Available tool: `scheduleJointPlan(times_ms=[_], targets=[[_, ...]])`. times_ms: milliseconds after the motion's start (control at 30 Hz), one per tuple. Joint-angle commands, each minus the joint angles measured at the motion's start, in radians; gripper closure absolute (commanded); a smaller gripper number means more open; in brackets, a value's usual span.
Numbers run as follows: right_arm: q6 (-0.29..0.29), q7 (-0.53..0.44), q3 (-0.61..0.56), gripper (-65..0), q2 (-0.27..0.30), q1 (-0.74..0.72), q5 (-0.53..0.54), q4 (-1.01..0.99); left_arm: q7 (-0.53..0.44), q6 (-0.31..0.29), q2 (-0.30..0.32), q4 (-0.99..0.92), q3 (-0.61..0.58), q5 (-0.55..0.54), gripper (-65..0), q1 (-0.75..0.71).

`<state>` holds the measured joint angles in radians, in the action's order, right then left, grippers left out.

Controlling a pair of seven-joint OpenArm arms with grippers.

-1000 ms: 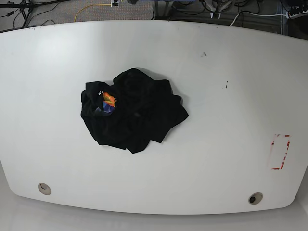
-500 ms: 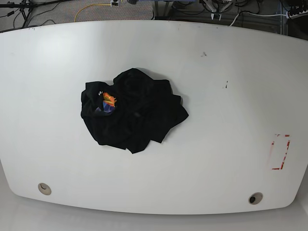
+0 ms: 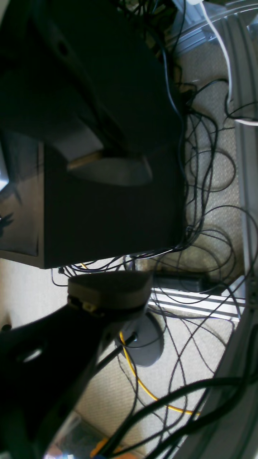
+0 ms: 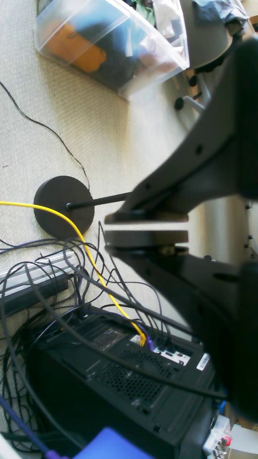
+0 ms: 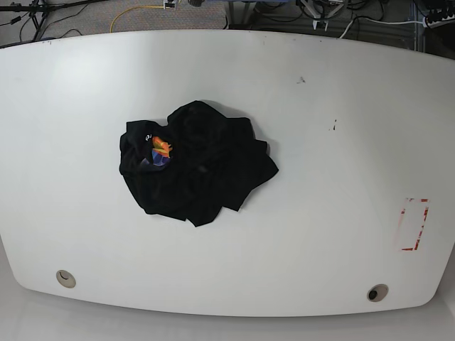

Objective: Fold the T-shirt properly

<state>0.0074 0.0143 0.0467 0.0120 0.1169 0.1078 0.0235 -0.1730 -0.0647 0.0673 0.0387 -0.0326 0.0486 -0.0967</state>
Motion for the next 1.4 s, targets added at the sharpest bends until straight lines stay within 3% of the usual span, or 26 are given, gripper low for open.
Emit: scheduleJointPlan(times_ms=[0,1367], targets=[[-0.009,-0.002,-0.001,-2.0,-0.002,0.016,-0.002,0.002,-0.007,-0.004,0.007,-0.005,-0.001,0.005,-35.1,-0.01],[-0.01,0.004,-0.002,-2.0,0.0,0.031,-0.002,0.005,-0.01,-0.007,0.01,0.003,0.0,0.008,-35.3,-0.017]])
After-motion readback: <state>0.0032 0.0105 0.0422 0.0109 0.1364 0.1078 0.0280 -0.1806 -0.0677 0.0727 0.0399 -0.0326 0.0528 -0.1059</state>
